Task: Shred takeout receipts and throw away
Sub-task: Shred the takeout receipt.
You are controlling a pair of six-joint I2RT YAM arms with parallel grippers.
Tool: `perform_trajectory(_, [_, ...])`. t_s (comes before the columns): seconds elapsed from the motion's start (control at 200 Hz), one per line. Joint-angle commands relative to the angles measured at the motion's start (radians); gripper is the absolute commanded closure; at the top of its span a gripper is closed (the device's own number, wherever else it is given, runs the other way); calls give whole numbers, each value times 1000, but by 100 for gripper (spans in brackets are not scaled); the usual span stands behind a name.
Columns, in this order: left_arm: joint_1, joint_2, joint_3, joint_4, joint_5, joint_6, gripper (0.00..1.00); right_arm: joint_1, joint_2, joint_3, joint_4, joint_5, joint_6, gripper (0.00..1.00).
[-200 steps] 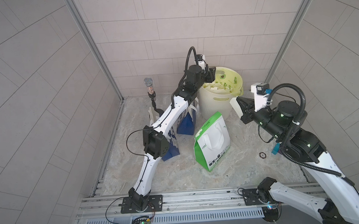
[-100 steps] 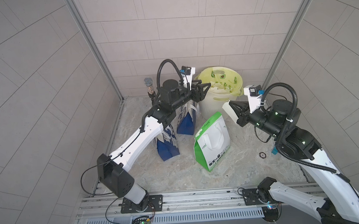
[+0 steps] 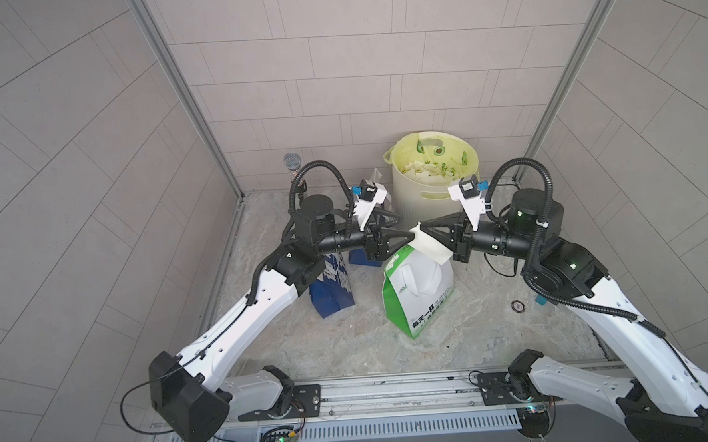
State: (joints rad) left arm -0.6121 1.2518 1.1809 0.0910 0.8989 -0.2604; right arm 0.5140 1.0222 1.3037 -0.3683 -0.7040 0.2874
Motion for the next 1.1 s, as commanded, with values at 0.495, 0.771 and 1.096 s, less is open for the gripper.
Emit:
perform_trajectory(0.495, [-6,-41,-59,71,169,-24,100,-3,43,8,58,-122,41,100])
perform_trajectory(0.771, [-5,-60,-68,53,130,6,100,-18,2,2,-18,-61,33,43])
perform_trajectory(1.096, [-5,-84,-86,34,91,42,100,-114,-55,-87,76,-226,248,35])
